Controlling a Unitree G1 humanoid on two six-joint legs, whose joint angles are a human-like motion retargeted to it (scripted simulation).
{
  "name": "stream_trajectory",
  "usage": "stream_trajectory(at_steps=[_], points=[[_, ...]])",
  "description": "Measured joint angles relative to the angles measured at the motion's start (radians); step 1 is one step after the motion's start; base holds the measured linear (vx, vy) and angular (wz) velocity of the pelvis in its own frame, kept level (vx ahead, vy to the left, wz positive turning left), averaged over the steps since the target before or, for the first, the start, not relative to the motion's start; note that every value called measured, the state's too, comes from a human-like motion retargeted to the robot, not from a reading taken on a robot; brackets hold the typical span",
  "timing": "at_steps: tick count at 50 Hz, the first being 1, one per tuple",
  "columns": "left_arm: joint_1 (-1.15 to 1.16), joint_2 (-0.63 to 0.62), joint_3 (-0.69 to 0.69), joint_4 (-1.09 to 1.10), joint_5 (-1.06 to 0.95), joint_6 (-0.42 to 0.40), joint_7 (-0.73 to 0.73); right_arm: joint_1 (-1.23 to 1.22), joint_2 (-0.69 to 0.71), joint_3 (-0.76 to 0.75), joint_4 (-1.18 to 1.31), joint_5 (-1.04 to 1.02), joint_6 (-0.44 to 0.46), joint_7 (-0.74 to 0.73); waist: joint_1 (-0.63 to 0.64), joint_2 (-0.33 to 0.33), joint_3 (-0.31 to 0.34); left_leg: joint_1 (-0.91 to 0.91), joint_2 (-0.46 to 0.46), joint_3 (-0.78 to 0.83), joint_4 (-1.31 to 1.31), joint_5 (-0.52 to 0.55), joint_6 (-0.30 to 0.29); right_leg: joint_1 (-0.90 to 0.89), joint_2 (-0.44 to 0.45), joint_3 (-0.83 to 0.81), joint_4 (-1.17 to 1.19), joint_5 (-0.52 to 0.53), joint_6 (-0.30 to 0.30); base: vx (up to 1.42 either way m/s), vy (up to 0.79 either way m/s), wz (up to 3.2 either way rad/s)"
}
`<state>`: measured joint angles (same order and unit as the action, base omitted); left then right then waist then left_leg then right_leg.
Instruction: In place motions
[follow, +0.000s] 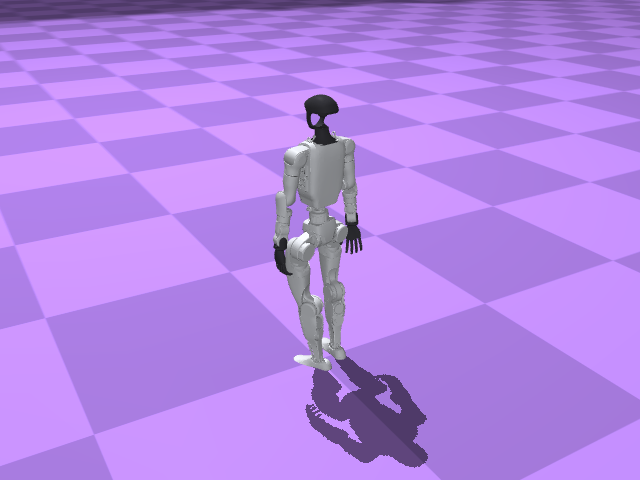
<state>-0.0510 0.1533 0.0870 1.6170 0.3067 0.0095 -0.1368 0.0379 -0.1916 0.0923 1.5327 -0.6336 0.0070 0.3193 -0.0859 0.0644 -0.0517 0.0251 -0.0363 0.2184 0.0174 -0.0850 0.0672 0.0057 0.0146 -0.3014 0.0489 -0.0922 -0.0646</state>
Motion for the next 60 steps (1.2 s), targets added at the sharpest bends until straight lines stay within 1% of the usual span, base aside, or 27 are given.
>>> stream_trajectory(at_steps=[7,12,22,28,32,39,45,53,60], points=[[0.003,0.000,0.009,0.000,-0.008,0.011,-0.049,-0.004,0.007,0.010,0.005,-0.010,0.009,0.040,-0.018,-0.002,0.002,0.000,-0.003,-0.015,-0.003,0.003,0.001,-0.004,0.002,-0.016,-0.001,0.003,-0.004,0.00,0.00,0.00],[0.011,0.012,0.002,-0.019,-0.001,-0.011,-0.071,-0.006,0.010,0.027,-0.006,-0.029,0.014,0.025,-0.033,-0.004,0.005,-0.002,-0.002,-0.026,-0.003,0.005,0.000,-0.003,0.000,-0.028,-0.004,0.006,-0.003,0.00,0.00,0.00],[0.026,0.032,-0.009,-0.039,0.002,-0.046,-0.105,-0.011,-0.003,0.043,-0.039,-0.071,0.013,0.072,-0.037,-0.008,0.010,0.002,0.001,-0.014,-0.007,0.006,-0.001,-0.008,0.002,-0.020,-0.002,0.012,-0.002,-0.01,-0.03,-0.04],[0.034,0.028,0.013,-0.040,-0.010,-0.056,-0.123,-0.017,-0.001,0.045,-0.032,-0.061,0.013,0.079,-0.041,-0.005,0.016,0.008,0.007,0.005,-0.012,0.001,-0.002,-0.017,0.007,-0.005,0.003,0.017,-0.001,-0.02,-0.02,-0.10],[0.038,0.024,0.035,-0.033,-0.027,-0.063,-0.131,-0.016,0.009,0.046,-0.032,-0.054,0.021,0.045,-0.048,-0.003,0.021,0.011,0.013,0.021,-0.011,-0.006,-0.006,-0.023,0.015,0.011,0.005,0.020,-0.005,-0.03,-0.02,-0.19],[0.044,0.025,0.080,-0.024,-0.060,-0.074,-0.173,-0.007,0.026,0.053,-0.036,-0.049,0.033,-0.063,-0.049,0.004,0.027,0.018,0.033,0.067,-0.006,-0.023,-0.017,-0.030,0.026,0.055,0.007,0.025,-0.004,-0.03,-0.02,-0.35],[0.038,0.027,0.097,-0.003,-0.066,-0.060,-0.182,-0.005,0.027,0.038,-0.034,-0.029,0.035,-0.052,-0.048,0.009,0.025,0.023,0.050,0.108,-0.006,-0.027,-0.026,-0.040,0.035,0.095,0.012,0.029,-0.004,-0.01,-0.01,-0.35],[0.014,-0.005,0.138,0.007,-0.120,-0.007,-0.100,0.003,0.025,-0.011,-0.031,0.043,0.040,-0.008,-0.044,0.012,0.026,0.022,0.069,0.136,-0.002,-0.030,-0.041,-0.043,0.049,0.127,0.010,0.029,-0.008,-0.01,0.00,-0.08],[0.010,-0.036,0.165,-0.025,-0.176,0.006,-0.135,0.013,0.024,-0.037,-0.026,0.096,0.043,0.008,-0.022,0.009,0.027,0.023,0.092,0.168,0.030,-0.049,-0.059,-0.037,0.059,0.168,0.015,0.023,-0.014,0.00,0.02,-0.20]])
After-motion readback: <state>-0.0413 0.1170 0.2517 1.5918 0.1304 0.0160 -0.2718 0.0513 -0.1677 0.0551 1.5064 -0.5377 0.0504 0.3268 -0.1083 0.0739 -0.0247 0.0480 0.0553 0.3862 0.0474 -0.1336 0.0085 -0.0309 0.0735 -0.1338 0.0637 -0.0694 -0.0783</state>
